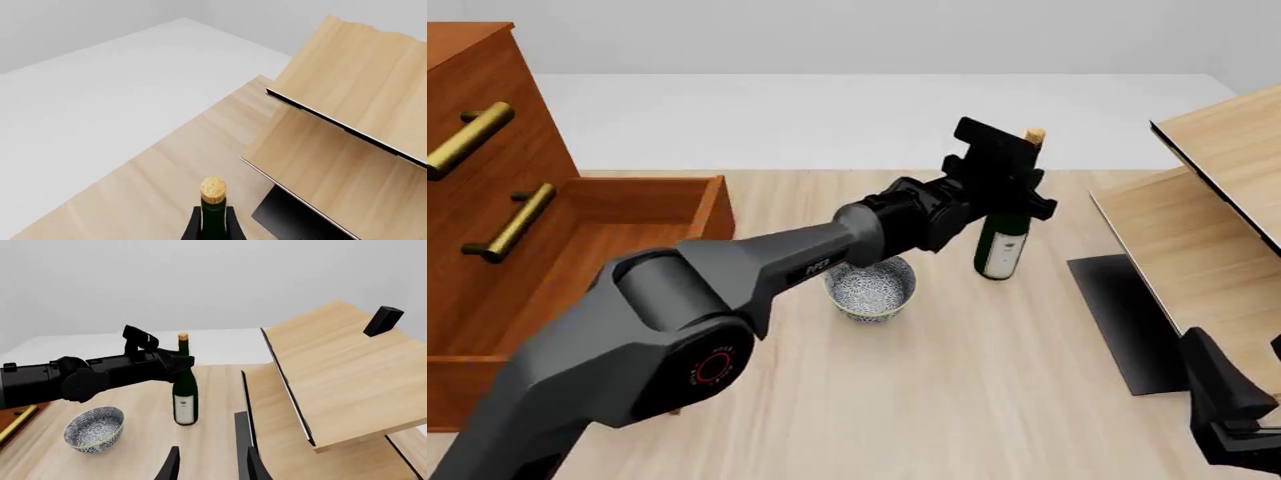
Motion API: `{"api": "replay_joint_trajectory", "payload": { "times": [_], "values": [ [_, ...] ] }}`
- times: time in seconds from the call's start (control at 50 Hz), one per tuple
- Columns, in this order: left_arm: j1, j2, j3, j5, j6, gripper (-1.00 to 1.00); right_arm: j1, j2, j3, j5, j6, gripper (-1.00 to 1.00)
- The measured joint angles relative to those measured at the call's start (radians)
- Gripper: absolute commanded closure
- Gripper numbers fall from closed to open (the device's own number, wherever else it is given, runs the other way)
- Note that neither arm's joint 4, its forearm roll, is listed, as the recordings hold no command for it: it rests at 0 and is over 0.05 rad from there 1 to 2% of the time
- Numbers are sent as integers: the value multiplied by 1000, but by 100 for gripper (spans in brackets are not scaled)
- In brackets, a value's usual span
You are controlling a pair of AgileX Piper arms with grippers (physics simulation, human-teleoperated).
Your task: Put the wine bottle in the bottom drawer of the cabinet.
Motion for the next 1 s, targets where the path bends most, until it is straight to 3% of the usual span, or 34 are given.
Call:
{"api": "replay_joint_trajectory", "payload": {
  "times": [0.52,1.0],
  "values": [
    [-19,-290,234,-58,49,100,8,7,0,-4,-16,-100],
    [-25,-614,342,64,65,100,17,25,0,-16,-34,-100]
  ]
}}
